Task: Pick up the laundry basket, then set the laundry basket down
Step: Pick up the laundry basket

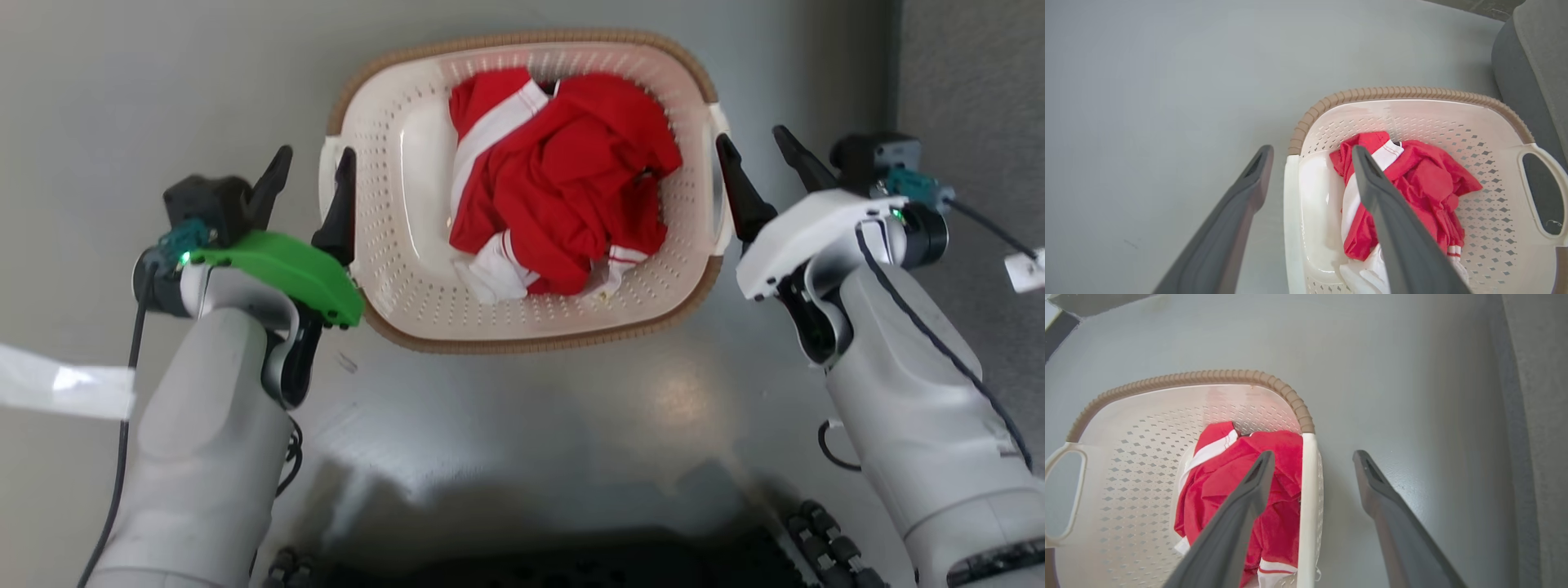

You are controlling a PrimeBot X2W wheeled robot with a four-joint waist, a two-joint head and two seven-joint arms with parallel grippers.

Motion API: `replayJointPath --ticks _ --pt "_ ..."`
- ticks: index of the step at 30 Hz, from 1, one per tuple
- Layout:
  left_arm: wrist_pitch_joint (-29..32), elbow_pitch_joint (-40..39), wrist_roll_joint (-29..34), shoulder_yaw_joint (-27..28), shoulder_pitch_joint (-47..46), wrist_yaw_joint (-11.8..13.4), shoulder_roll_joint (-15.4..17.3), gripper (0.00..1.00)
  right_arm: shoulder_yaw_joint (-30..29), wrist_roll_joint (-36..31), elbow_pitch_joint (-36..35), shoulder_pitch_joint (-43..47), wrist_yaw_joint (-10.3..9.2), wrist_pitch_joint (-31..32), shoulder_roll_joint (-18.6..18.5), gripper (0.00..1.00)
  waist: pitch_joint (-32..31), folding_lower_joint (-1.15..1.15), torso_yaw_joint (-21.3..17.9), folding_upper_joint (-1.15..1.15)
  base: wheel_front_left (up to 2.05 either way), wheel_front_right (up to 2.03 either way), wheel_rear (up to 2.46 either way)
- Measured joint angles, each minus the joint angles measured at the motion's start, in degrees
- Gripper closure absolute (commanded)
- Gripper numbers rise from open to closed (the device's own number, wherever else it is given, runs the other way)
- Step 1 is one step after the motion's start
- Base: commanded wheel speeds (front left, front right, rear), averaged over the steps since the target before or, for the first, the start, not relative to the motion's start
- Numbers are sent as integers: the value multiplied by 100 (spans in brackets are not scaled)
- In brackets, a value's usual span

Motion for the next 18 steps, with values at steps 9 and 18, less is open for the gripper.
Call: replayJointPath --ticks 9,18 --pt "274 624 -256 -190 -500 -1 -19 0 164 -4 631 -538 -9 242 40 0 630 0 14 0 0 0 0" --pt "390 1066 -435 -469 -876 -1 -45 0 237 10 1076 -847 -9 241 43 0 977 0 78 0 0 0 0"
